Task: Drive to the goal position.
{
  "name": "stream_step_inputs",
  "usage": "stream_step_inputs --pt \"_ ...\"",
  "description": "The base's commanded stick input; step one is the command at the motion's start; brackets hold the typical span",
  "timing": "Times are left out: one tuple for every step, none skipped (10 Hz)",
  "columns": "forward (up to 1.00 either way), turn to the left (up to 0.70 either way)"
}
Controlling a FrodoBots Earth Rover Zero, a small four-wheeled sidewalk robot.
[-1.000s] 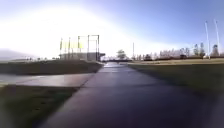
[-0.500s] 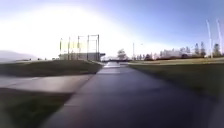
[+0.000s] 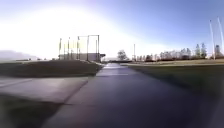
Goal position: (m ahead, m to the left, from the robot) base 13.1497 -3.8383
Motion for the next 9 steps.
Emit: stream_step_inputs --pt "1.0 0.0" --pt "1.0 0.0" --pt "1.0 0.0" --pt "1.0 0.0" --pt "1.0 0.0" --pt "1.0 0.0" --pt "1.0 0.0" --pt "1.0 0.0" --pt "1.0 -0.01"
